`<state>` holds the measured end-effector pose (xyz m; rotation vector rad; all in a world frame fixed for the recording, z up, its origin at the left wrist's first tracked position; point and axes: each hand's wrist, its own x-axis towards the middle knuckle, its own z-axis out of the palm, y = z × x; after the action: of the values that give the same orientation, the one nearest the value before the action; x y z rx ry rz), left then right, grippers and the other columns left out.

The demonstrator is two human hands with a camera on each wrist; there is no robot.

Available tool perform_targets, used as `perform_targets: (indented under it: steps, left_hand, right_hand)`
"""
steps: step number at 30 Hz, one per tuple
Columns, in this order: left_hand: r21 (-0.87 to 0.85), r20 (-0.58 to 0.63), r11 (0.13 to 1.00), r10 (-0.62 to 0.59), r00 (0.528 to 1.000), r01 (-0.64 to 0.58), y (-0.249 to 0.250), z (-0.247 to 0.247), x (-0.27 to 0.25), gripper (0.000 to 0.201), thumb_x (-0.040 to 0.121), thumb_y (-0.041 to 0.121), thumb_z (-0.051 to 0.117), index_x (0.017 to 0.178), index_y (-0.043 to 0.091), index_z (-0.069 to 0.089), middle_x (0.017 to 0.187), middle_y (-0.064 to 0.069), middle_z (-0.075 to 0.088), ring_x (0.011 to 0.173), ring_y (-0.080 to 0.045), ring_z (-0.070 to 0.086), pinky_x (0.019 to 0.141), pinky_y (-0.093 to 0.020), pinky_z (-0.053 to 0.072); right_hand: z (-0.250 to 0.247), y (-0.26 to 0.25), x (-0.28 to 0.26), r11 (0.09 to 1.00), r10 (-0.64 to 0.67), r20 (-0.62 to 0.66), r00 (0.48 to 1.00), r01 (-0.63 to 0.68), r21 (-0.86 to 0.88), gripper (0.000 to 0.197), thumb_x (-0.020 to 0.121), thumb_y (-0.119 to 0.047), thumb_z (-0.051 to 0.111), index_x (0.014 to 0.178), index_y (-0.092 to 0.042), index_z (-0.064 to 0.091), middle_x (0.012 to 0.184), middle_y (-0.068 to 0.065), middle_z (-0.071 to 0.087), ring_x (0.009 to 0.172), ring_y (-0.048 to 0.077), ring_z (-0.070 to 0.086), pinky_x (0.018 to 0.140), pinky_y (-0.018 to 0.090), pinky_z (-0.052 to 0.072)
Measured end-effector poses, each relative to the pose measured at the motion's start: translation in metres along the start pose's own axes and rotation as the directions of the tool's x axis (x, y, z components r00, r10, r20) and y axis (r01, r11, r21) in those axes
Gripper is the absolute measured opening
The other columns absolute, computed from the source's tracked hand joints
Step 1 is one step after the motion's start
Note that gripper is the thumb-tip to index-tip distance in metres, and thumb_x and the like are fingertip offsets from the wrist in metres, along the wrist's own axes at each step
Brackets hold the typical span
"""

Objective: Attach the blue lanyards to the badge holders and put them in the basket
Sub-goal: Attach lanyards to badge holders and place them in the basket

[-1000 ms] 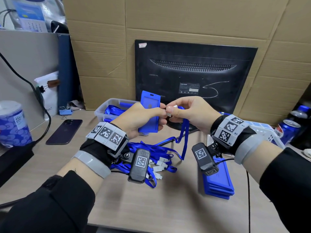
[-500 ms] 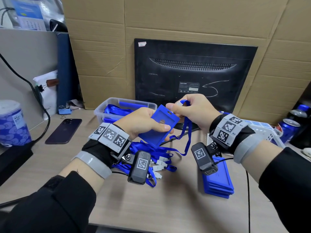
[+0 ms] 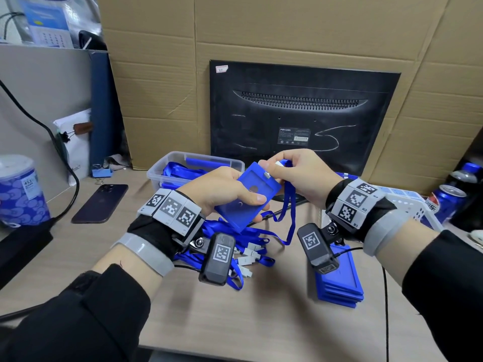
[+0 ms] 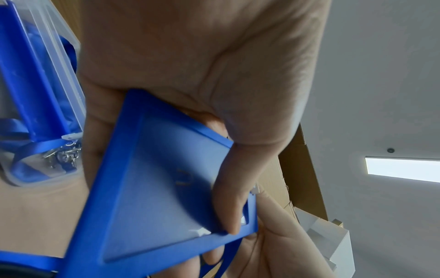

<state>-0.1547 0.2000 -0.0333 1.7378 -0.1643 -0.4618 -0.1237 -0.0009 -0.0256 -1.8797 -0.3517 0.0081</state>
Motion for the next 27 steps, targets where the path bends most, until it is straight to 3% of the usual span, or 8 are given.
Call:
perform_targets:
  steps: [5, 8, 10, 13, 17, 21, 24, 27]
  left_hand:
    - [0.031, -0.057, 0.998, -0.045, 0.997, 0.047, 0.003, 0.0, 0.001, 0.03, 0.092, 0.003, 0.076, 0.12, -0.001, 0.069, 0.102, -0.016, 0.08, 0.092, -0.033, 0.08, 0.077, -0.038, 0.066]
    - [0.055, -0.07, 0.996, -0.062, 0.996, 0.066, 0.002, -0.001, 0.002, 0.028, 0.091, 0.002, 0.077, 0.118, 0.0, 0.071, 0.101, -0.016, 0.08, 0.093, -0.035, 0.079, 0.084, -0.043, 0.065]
    - [0.071, -0.074, 0.994, -0.078, 0.994, 0.083, 0.001, -0.001, 0.002, 0.028, 0.09, 0.002, 0.077, 0.117, -0.001, 0.071, 0.102, -0.018, 0.08, 0.092, -0.036, 0.079, 0.089, -0.047, 0.064]
    - [0.063, -0.078, 0.993, -0.096, 0.992, 0.101, -0.001, -0.001, 0.004, 0.031, 0.09, 0.002, 0.078, 0.119, -0.001, 0.07, 0.103, -0.019, 0.08, 0.091, -0.036, 0.079, 0.084, -0.044, 0.065]
    - [0.057, -0.081, 0.992, -0.109, 0.991, 0.114, -0.003, -0.002, 0.006, 0.031, 0.09, 0.005, 0.079, 0.119, 0.001, 0.07, 0.103, -0.017, 0.08, 0.09, -0.034, 0.08, 0.078, -0.04, 0.066]
    - [0.068, -0.058, 0.993, -0.091, 0.994, 0.095, -0.007, -0.003, 0.009, 0.033, 0.089, 0.008, 0.081, 0.12, 0.002, 0.07, 0.105, -0.016, 0.08, 0.096, -0.034, 0.079, 0.096, -0.05, 0.061]
    - [0.086, -0.038, 0.995, -0.045, 0.998, 0.048, -0.008, -0.004, 0.009, 0.03, 0.094, 0.013, 0.076, 0.122, 0.004, 0.069, 0.106, -0.014, 0.08, 0.098, -0.035, 0.078, 0.097, -0.051, 0.06]
    - [0.087, 0.016, 0.996, 0.033, 0.999, -0.034, -0.007, -0.002, 0.006, 0.028, 0.104, 0.019, 0.065, 0.129, 0.007, 0.062, 0.108, -0.012, 0.08, 0.096, -0.037, 0.078, 0.086, -0.046, 0.063]
  right_hand:
    - [0.001, -0.002, -0.003, 1.0, 0.011, 0.042, 0.999, -0.012, 0.026, 0.037, 0.097, -0.038, 0.072, 0.094, -0.001, 0.077, 0.08, 0.022, 0.072, 0.07, 0.024, 0.072, 0.076, 0.042, 0.064]
    - [-0.002, -0.003, -0.004, 1.0, 0.022, 0.098, 0.995, -0.02, -0.018, 0.038, 0.089, -0.047, 0.078, 0.093, -0.009, 0.08, 0.087, 0.025, 0.076, 0.077, 0.031, 0.076, 0.086, 0.047, 0.064]
    - [-0.004, -0.003, -0.003, 0.994, 0.015, 0.135, 0.991, 0.0, -0.108, 0.028, 0.085, -0.04, 0.086, 0.097, -0.015, 0.082, 0.091, 0.023, 0.078, 0.086, 0.039, 0.077, 0.088, 0.048, 0.064]
    - [-0.004, -0.002, -0.001, 0.98, -0.004, 0.146, 0.989, 0.033, -0.197, 0.017, 0.093, -0.02, 0.08, 0.107, -0.012, 0.08, 0.093, 0.022, 0.078, 0.083, 0.031, 0.078, 0.084, 0.045, 0.066]
    - [-0.005, -0.001, -0.001, 0.975, 0.001, 0.15, 0.989, 0.032, -0.219, 0.016, 0.104, -0.012, 0.064, 0.111, -0.004, 0.077, 0.085, 0.014, 0.076, 0.073, 0.016, 0.074, 0.073, 0.031, 0.065]
    - [-0.012, 0.002, 0.005, 0.928, -0.072, 0.147, 0.987, 0.12, -0.354, 0.015, 0.104, -0.013, 0.065, 0.105, -0.007, 0.078, 0.09, 0.022, 0.077, 0.074, 0.018, 0.07, 0.079, 0.037, 0.066]
    - [-0.012, 0.004, 0.007, 0.949, -0.068, 0.144, 0.987, 0.109, -0.296, 0.017, 0.106, -0.013, 0.062, 0.109, -0.007, 0.077, 0.094, 0.022, 0.077, 0.076, 0.02, 0.072, 0.079, 0.038, 0.065]
    - [-0.01, 0.006, 0.007, 0.987, 0.035, 0.099, 0.994, -0.019, -0.157, 0.025, 0.109, -0.025, 0.055, 0.107, -0.007, 0.072, 0.076, 0.006, 0.07, 0.059, 0.018, 0.064, 0.055, 0.032, 0.06]
